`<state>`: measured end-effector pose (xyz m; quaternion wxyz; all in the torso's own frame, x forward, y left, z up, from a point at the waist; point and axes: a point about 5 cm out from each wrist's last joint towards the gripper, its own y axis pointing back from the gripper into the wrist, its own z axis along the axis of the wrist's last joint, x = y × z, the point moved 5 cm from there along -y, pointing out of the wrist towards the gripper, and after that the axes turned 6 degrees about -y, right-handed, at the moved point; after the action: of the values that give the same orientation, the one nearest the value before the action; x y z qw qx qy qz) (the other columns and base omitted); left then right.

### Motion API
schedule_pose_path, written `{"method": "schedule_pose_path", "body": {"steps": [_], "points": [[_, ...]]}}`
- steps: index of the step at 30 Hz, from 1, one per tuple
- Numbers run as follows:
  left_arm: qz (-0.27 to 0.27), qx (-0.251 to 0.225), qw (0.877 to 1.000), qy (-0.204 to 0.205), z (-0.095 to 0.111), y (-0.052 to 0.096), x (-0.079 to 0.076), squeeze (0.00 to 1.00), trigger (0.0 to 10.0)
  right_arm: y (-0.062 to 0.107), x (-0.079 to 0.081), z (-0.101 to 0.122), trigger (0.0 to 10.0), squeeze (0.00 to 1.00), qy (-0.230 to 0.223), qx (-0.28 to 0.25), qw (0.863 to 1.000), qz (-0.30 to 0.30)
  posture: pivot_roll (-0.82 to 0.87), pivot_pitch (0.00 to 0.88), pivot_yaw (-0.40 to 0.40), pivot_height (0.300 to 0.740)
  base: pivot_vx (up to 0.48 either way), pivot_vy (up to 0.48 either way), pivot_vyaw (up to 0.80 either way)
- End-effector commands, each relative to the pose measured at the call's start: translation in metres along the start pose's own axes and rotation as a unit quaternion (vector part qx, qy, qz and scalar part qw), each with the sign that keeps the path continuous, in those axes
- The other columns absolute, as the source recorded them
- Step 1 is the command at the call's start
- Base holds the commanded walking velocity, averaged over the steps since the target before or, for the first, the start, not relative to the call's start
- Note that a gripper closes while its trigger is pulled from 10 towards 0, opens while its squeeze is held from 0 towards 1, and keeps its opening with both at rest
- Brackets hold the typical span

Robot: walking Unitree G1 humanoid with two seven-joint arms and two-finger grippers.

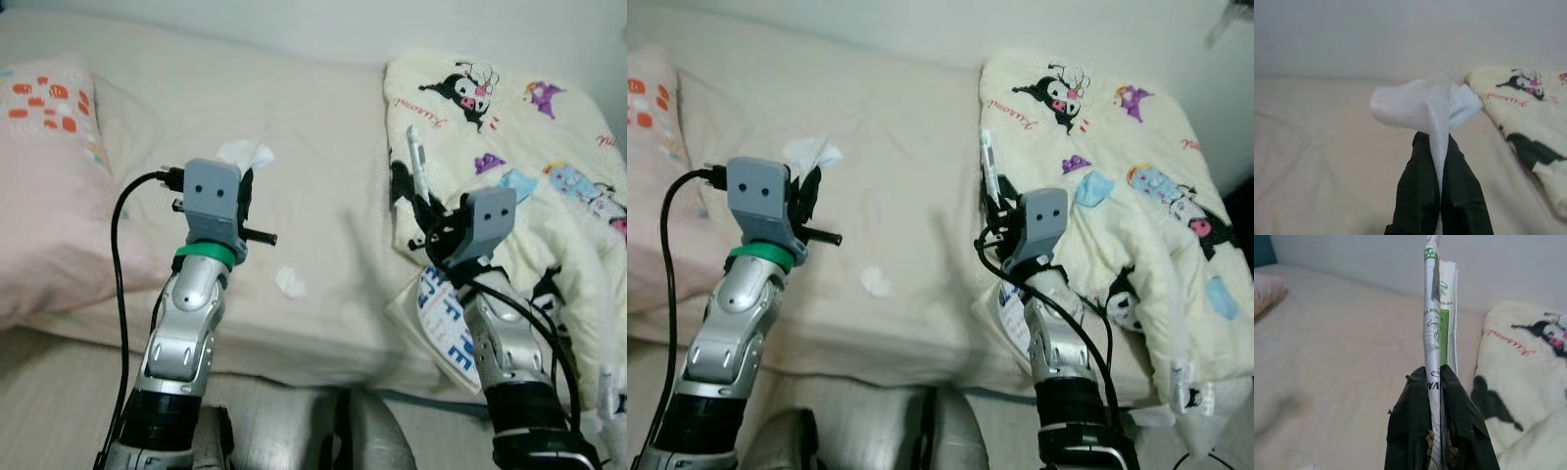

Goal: Clean up the room

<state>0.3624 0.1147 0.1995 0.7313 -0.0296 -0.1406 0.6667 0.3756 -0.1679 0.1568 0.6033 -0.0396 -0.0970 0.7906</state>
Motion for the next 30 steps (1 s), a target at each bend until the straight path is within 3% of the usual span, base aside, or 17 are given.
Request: {"method": "schedule_pose_path", "body": {"steps": [1,11,20,30], "points": [[-0.007,0.000,1.000,0.003,-0.002,0.000,-0.003,0.00,10.0,0.005,-0.005,-0.007,10.0,0.00,0.004,0.011,1.000,-0.010,-0.04,0.000,-0.061,0.705,0.000,0.000,0.00],[-0.011,0.001,1.000,0.006,-0.005,-0.002,-0.006,0.00,10.0,0.002,-0.005,-0.010,10.0,0.00,0.001,0.015,1.000,-0.019,-0.04,0.000,-0.053,0.740,0.000,0.000,0.00],[-0.019,0.011,1.000,0.004,-0.009,-0.001,-0.010,0.00,10.0,-0.002,0.022,-0.018,10.0,0.00,-0.029,0.014,0.999,0.001,-0.04,0.000,-0.041,0.740,0.000,0.000,0.00],[-0.023,0.018,1.000,0.009,-0.013,0.002,-0.013,0.00,10.0,-0.006,0.034,-0.020,10.0,0.00,-0.037,0.013,0.999,0.015,-0.04,0.000,-0.031,0.740,0.000,0.000,0.00]]}}
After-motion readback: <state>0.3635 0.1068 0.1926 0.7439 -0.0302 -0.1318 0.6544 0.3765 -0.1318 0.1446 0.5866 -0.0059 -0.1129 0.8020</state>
